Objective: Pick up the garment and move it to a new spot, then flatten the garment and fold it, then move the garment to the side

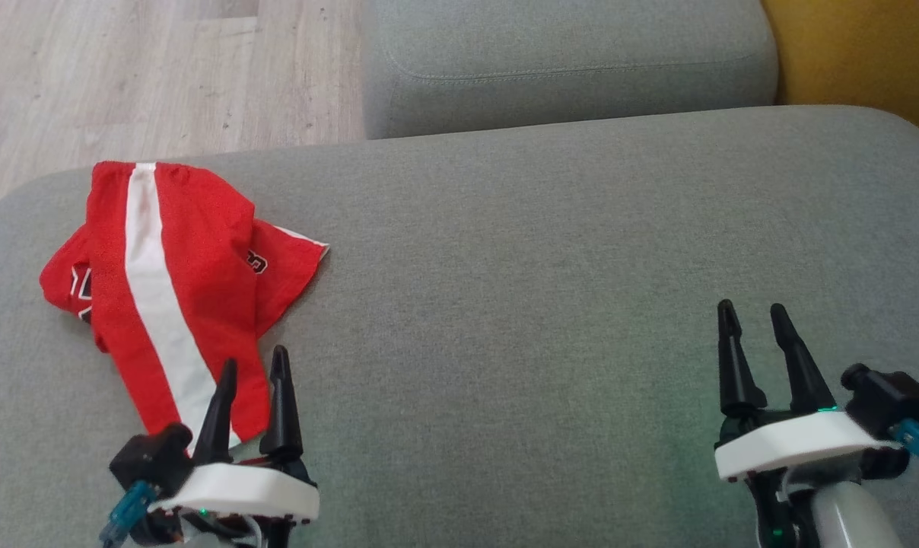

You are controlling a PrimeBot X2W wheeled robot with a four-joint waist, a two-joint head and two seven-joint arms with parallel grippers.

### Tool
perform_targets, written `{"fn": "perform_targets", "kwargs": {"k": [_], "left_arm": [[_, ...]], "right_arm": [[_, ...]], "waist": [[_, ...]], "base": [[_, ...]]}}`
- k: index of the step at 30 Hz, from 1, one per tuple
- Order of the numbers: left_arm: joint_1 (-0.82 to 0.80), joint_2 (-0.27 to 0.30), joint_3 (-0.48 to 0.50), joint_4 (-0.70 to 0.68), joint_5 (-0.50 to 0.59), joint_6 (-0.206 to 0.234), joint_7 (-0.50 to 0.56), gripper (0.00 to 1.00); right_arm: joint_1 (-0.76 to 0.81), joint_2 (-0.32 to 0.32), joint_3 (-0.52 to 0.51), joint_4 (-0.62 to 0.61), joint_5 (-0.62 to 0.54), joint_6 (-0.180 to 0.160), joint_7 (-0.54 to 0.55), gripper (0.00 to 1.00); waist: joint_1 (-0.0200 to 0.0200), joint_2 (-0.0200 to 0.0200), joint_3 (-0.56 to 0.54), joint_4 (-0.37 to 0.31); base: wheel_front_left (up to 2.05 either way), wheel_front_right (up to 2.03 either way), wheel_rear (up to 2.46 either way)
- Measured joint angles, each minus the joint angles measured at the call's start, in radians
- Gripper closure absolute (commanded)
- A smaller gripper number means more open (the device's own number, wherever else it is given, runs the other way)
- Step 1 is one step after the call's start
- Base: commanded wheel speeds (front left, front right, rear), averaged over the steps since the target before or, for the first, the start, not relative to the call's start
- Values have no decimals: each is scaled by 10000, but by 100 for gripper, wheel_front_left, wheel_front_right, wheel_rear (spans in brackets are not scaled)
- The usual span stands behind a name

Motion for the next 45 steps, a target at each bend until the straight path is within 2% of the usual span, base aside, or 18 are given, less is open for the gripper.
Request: {"fn": "perform_targets", "kwargs": {"k": [5,10,23,28,31,36,41,45], "left_arm": [[-69,48,-46,-84,259,180,-174,0],[-133,267,-326,-82,1118,221,-336,0],[-380,677,-1536,69,3010,1043,-700,0],[-377,520,-1400,-17,2798,1126,-861,0],[-360,244,-903,-138,2493,955,-936,0],[-189,-81,-50,-167,2251,341,-1055,0],[-25,-215,242,150,2782,-230,-1225,0],[49,-274,341,435,3200,-418,-1319,0]], "right_arm": [[-37,0,79,-21,-727,0,-165,0],[-75,-2,88,-88,-1561,0,-297,0],[-199,-8,374,-357,-3557,0,-694,0],[-197,-12,416,-389,-3818,0,-840,0],[-191,-12,366,-407,-3356,0,-924,0],[-111,-12,115,-458,-1714,0,-1060,0],[251,-13,188,-337,-1638,0,-1216,0],[254,-15,201,94,-1883,0,-1306,0]], "waist": [[0,0,18,-67],[0,0,19,-93],[0,0,40,-57],[0,0,32,-6],[0,0,42,24],[0,0,41,66],[0,0,29,42],[0,0,13,-8]], "base": [[0,0,0],[0,0,0],[0,0,0],[0,0,0],[0,0,0],[0,0,0],[0,0,0],[0,0,0]]}}
